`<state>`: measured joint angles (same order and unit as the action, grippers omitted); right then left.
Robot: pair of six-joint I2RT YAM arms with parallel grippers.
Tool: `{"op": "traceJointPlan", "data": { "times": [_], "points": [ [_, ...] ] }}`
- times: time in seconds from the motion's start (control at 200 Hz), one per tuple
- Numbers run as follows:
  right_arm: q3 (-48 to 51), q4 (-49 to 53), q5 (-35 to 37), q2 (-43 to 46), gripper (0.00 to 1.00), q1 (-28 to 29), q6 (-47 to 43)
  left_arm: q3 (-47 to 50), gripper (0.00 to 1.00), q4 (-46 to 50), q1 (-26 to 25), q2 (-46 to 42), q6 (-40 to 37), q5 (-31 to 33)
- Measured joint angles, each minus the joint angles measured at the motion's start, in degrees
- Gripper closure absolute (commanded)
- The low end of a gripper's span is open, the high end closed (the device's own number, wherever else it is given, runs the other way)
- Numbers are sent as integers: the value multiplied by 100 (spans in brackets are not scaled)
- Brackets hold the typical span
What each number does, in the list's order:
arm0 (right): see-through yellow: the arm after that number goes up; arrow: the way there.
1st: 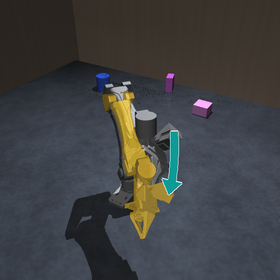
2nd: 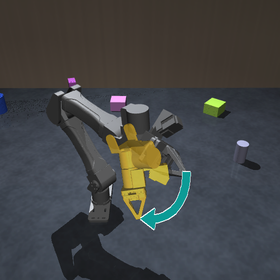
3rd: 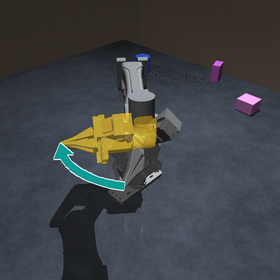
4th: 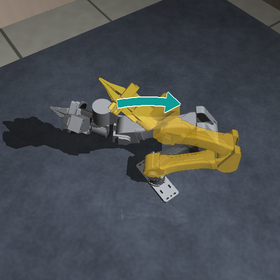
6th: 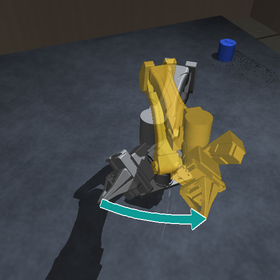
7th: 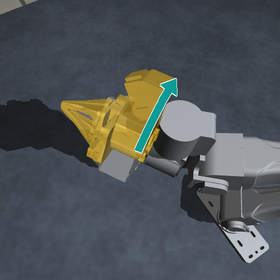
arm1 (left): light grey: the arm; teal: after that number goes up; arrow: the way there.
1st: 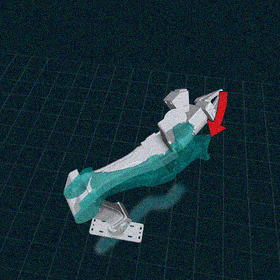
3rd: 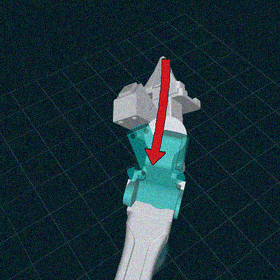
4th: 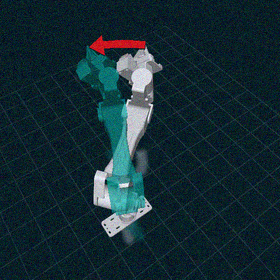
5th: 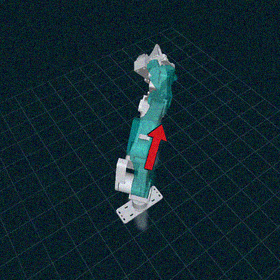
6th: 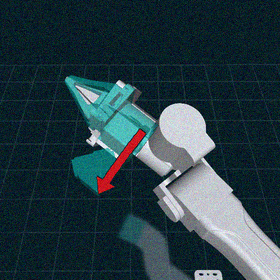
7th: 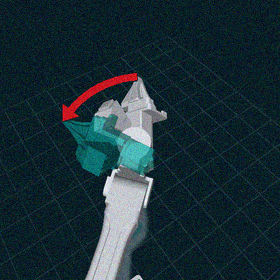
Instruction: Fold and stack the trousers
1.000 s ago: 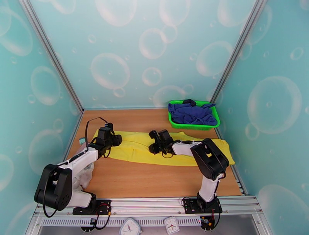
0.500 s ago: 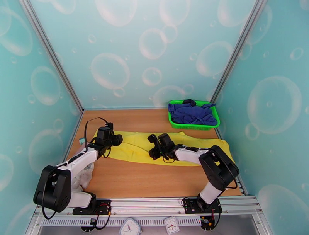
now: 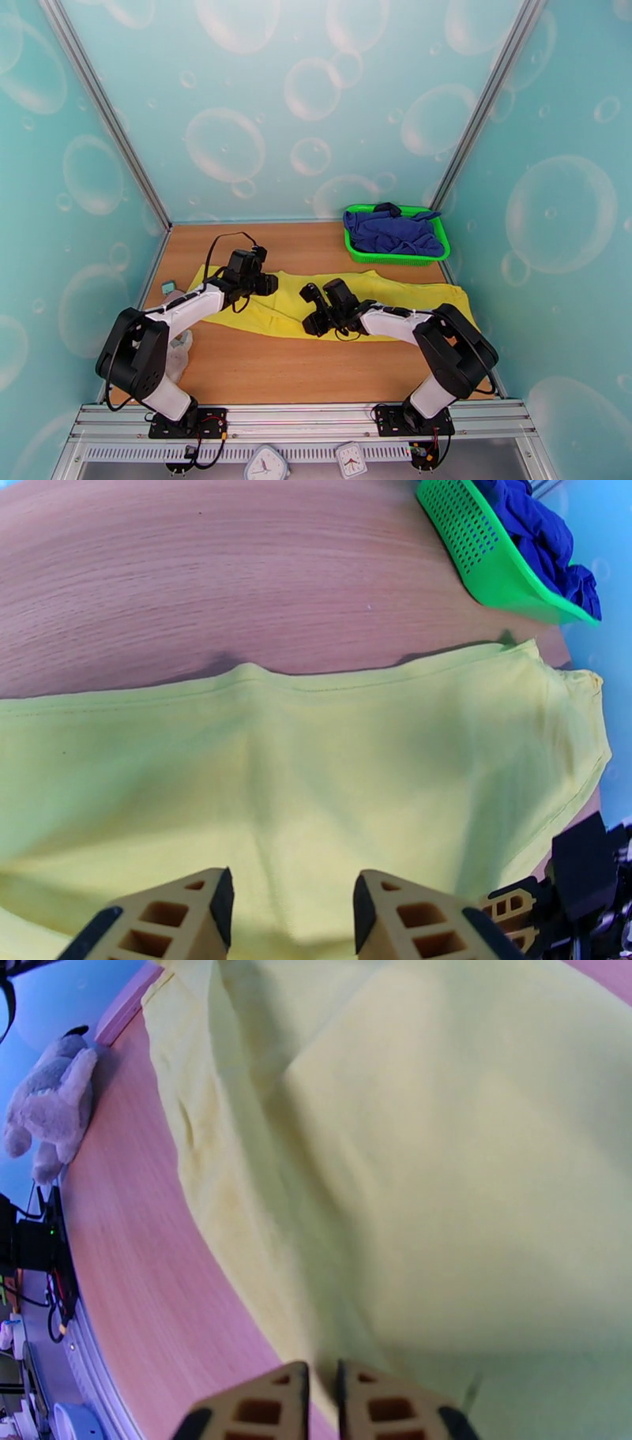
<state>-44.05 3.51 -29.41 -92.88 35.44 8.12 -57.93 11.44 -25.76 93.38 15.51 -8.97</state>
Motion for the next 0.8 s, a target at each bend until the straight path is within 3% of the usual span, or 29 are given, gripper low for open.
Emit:
{"op": "traceJointPlan", "data": {
  "times": [0.17, 0.375, 0.63, 0.8],
  "points": [
    [118, 59, -76, 468, 63, -87, 20, -9, 56, 389, -4, 247, -72, 358],
    [437, -245, 85, 887, 61, -898, 428, 332, 60, 905, -46, 431, 39, 682],
    [1169, -601, 772, 844, 64, -1917, 1362, 1215, 60, 1613, -389, -726, 765, 1255],
    [1537, -787, 1167, 1021, 63, -2192, 1845, 1445, 61, 1875, -310, -979, 1071, 1563]
  ]
}}
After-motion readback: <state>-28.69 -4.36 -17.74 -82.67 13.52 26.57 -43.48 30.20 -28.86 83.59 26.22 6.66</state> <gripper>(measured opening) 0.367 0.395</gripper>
